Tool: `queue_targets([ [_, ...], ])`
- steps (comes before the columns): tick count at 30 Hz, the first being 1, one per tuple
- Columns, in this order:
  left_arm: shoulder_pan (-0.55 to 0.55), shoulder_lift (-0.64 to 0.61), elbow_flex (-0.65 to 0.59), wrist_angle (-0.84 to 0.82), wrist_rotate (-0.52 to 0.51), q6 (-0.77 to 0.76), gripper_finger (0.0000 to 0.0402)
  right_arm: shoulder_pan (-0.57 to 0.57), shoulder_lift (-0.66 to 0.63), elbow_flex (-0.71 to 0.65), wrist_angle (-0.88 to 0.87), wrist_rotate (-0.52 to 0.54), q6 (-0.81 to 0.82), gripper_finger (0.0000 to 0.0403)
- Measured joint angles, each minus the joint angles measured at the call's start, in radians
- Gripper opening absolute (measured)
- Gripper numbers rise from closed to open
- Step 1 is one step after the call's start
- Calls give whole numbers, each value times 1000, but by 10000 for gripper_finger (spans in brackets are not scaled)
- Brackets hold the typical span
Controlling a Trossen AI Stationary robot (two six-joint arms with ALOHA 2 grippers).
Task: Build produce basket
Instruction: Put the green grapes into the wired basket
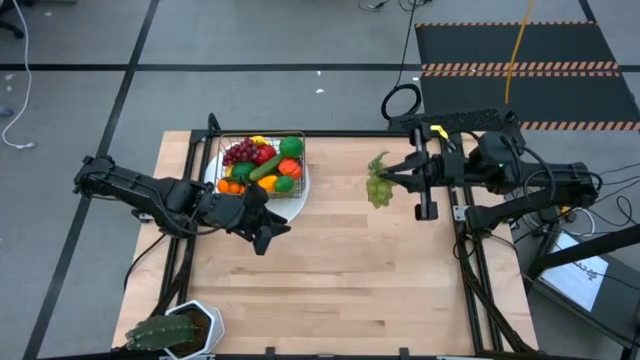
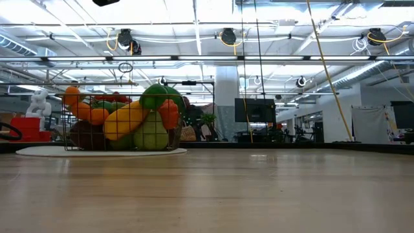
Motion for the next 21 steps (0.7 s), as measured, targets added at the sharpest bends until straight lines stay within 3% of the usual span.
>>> queue_targets([
  [8,0,0,0,-8,-13,0,131,52,0,0,-39,3,-254,6],
  [21,0,0,0,-8,-26,-19,131,136,0,0,-69,66,-280,6],
])
